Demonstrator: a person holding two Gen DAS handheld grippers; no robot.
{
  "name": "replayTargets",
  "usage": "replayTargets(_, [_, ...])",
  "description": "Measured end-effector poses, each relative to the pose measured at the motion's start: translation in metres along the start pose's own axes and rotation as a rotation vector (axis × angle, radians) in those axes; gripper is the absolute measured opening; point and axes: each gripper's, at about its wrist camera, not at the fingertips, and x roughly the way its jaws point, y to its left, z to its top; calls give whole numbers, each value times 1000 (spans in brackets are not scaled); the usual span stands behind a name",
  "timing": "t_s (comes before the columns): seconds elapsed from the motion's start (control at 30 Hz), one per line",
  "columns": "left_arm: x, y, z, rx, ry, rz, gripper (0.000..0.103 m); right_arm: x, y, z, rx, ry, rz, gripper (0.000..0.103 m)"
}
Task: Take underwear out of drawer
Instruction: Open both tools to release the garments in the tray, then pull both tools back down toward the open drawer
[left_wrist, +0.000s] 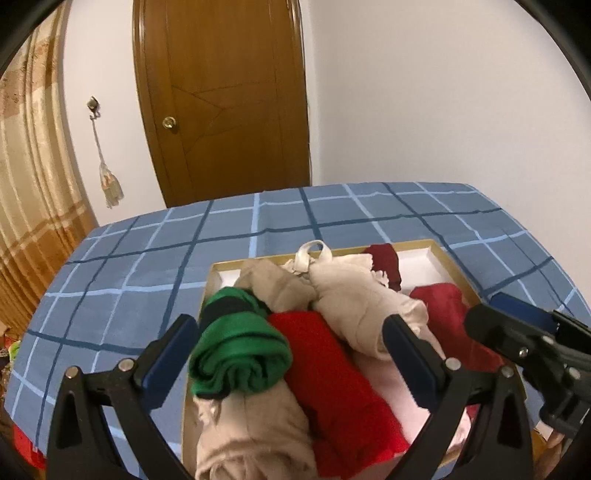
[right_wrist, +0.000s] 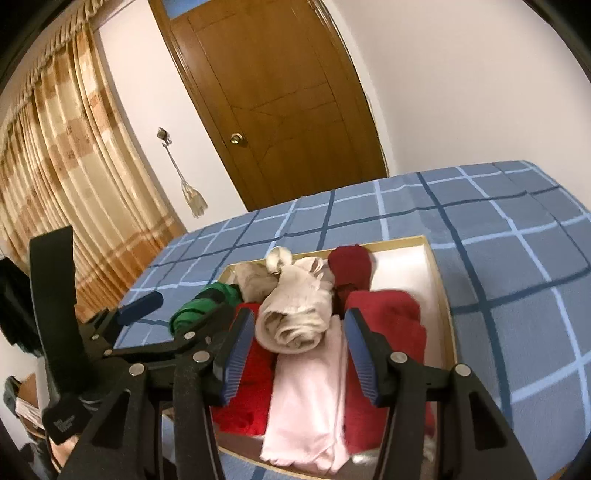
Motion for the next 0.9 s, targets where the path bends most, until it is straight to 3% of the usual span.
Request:
replayTargets(0.53, [-50,-4,-46,5,-82,23,102,-33,12,-40,-25,-36,35,54])
replayTargets(0.9, [-70,1,-78,-33,-45,-2,102,-59,18,-72,-35,-53,40,54])
